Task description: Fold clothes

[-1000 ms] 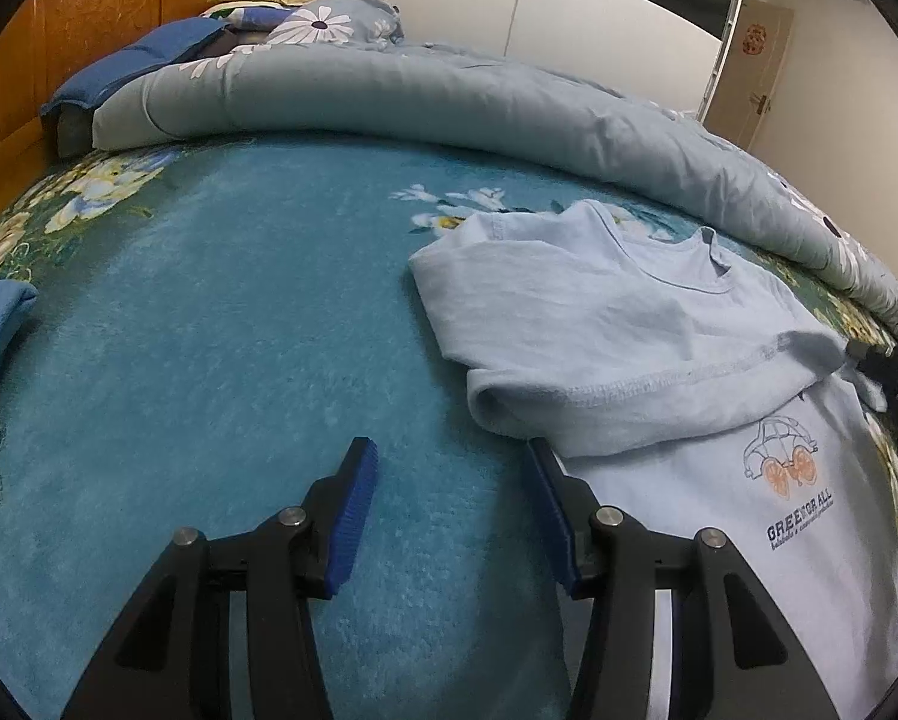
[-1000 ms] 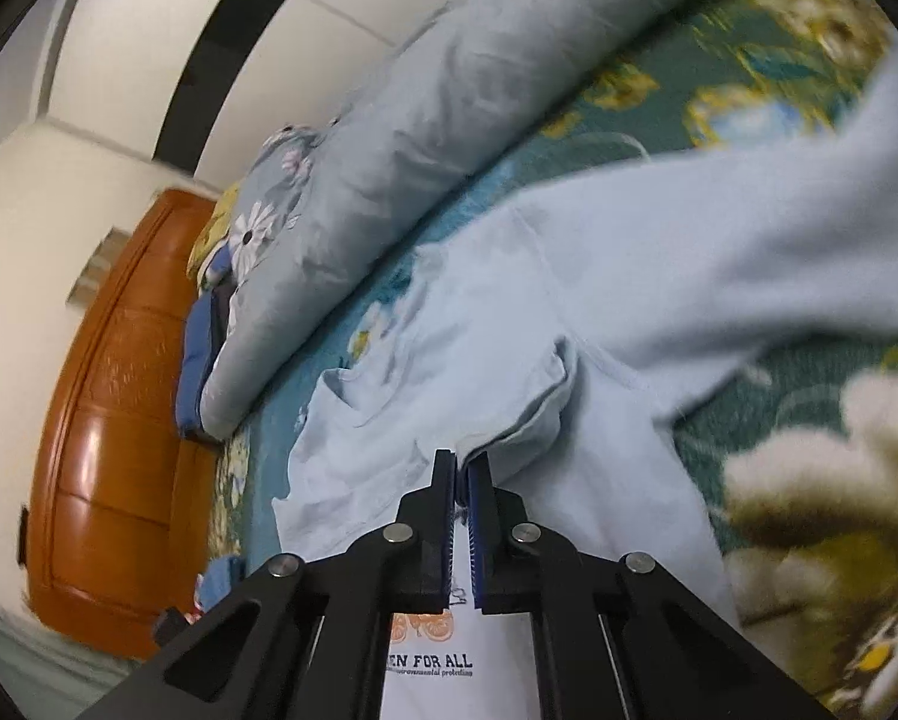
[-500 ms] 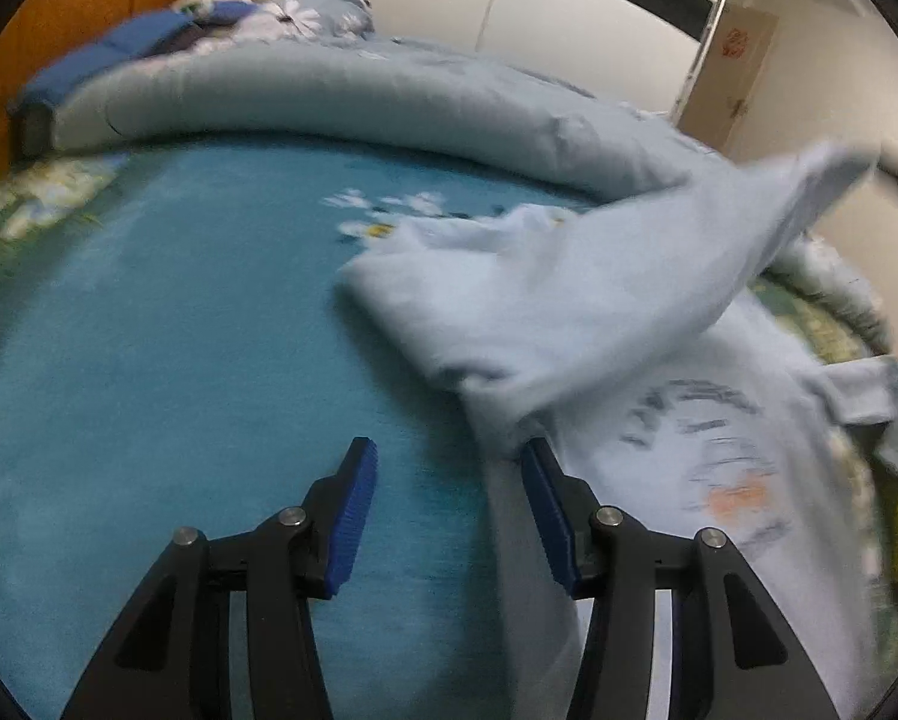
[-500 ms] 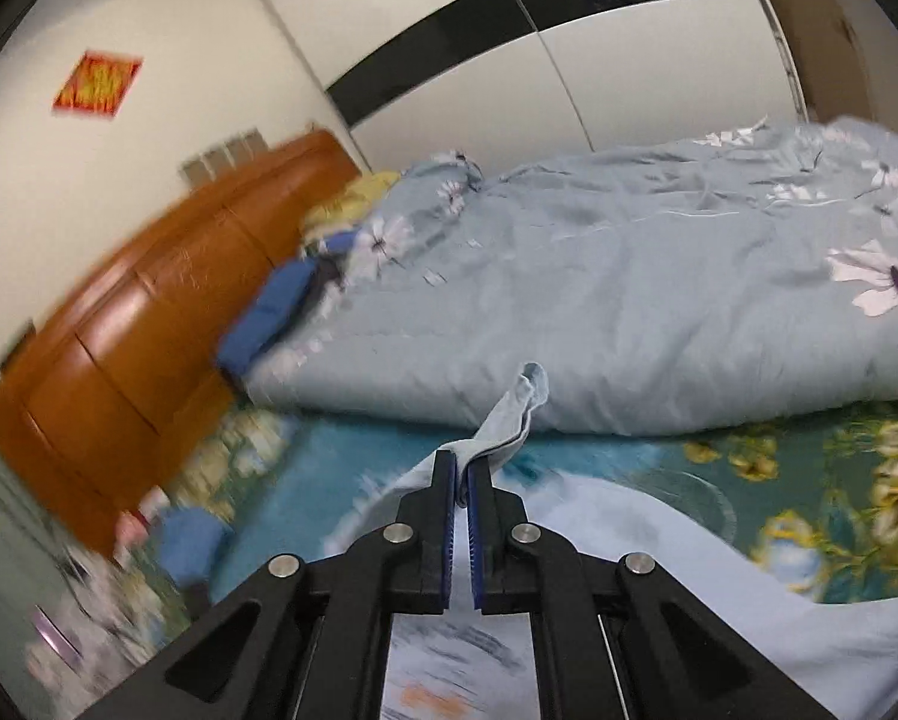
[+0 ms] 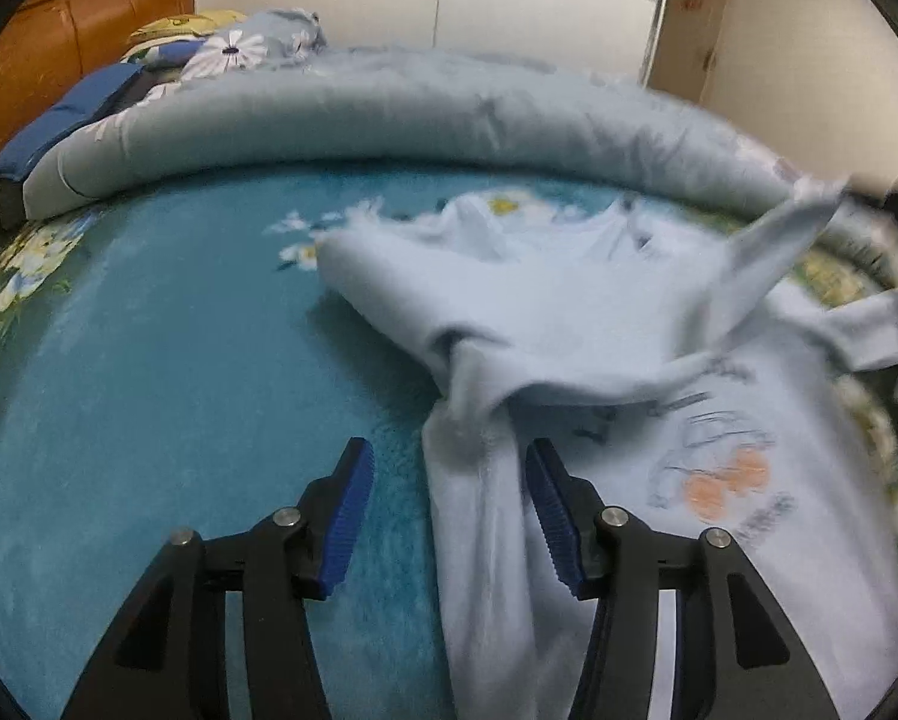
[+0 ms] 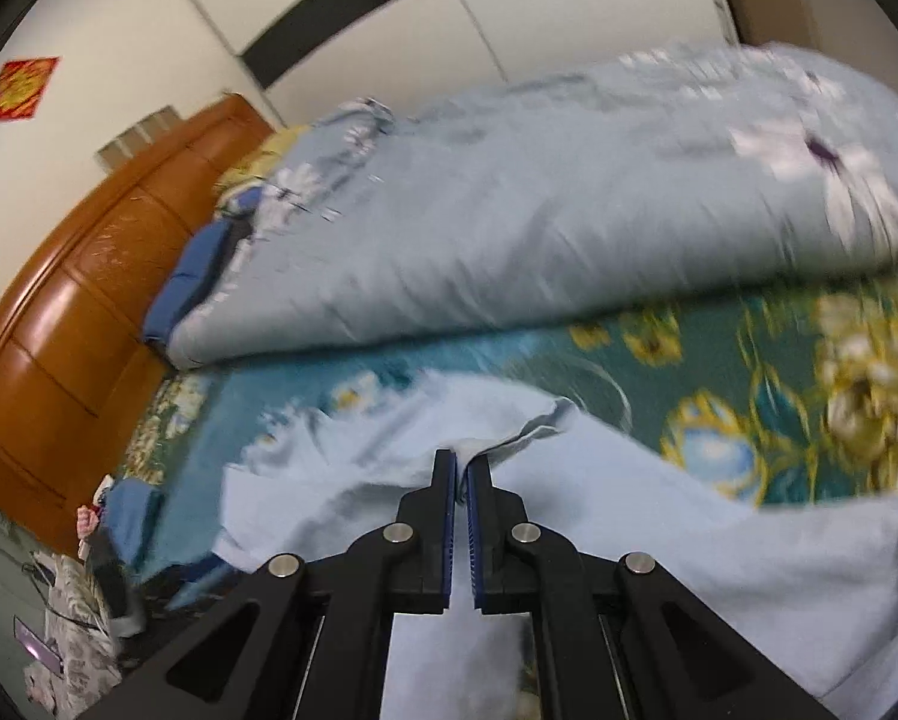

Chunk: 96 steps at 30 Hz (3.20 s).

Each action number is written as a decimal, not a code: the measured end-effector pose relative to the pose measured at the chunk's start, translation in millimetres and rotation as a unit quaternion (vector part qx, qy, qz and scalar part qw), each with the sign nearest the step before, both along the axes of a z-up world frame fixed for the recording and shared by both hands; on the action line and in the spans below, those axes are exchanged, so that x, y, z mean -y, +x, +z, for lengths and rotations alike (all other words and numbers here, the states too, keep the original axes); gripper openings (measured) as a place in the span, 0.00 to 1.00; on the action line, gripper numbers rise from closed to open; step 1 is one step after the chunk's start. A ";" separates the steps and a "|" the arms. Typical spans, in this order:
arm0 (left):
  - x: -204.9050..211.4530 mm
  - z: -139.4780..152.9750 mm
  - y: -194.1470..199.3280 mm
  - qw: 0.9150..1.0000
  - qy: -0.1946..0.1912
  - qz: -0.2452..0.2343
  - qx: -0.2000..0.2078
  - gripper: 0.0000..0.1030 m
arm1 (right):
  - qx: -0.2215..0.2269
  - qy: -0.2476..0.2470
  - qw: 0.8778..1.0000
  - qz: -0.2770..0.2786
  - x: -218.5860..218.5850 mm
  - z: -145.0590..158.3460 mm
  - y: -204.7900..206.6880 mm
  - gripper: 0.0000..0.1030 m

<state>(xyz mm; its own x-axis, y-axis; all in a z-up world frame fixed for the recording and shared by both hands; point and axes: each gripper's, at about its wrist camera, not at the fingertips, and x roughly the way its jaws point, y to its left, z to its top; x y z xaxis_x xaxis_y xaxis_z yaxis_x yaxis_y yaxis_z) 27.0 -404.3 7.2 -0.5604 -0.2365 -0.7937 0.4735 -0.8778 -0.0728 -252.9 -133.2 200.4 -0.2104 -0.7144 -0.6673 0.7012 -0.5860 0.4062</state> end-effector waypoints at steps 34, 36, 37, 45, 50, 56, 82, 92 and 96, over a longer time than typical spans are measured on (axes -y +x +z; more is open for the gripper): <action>56.8 -11.1 39.8 0.979 0.082 0.166 -0.090 0.60 | -0.061 0.024 0.997 0.043 4.7 -7.5 10.8 0.04; 56.5 -11.5 38.4 0.979 0.081 0.166 -0.085 0.60 | -0.059 0.029 0.997 0.042 -0.2 -16.6 12.5 0.04; 55.5 -11.3 37.4 0.980 0.078 0.164 -0.083 0.60 | -0.044 0.055 0.997 0.036 -1.9 -35.4 10.6 0.04; 54.4 -11.6 34.4 0.987 0.068 0.132 -0.056 0.61 | 0.040 0.096 0.995 0.001 -23.4 -113.4 6.6 0.04; 44.5 -6.0 43.2 0.993 0.065 0.093 -0.039 0.61 | 0.017 0.128 0.992 -0.004 -15.4 -108.2 10.7 0.07; 37.4 7.6 57.6 0.996 0.037 0.071 -0.046 0.62 | -0.016 0.120 0.993 -0.012 -38.1 -80.0 29.7 0.24; 132.5 -19.3 35.5 0.940 0.309 0.063 -0.134 0.63 | -0.037 0.082 0.996 0.024 -28.8 -55.6 76.7 0.30; 155.1 -35.7 -13.9 0.928 0.343 0.056 -0.138 0.08 | -0.041 0.090 0.995 0.031 -16.0 -60.9 77.7 0.30; 159.7 -17.9 -17.3 0.940 0.291 0.047 -0.172 0.07 | -0.041 0.099 0.994 0.031 -13.4 -67.1 78.3 0.30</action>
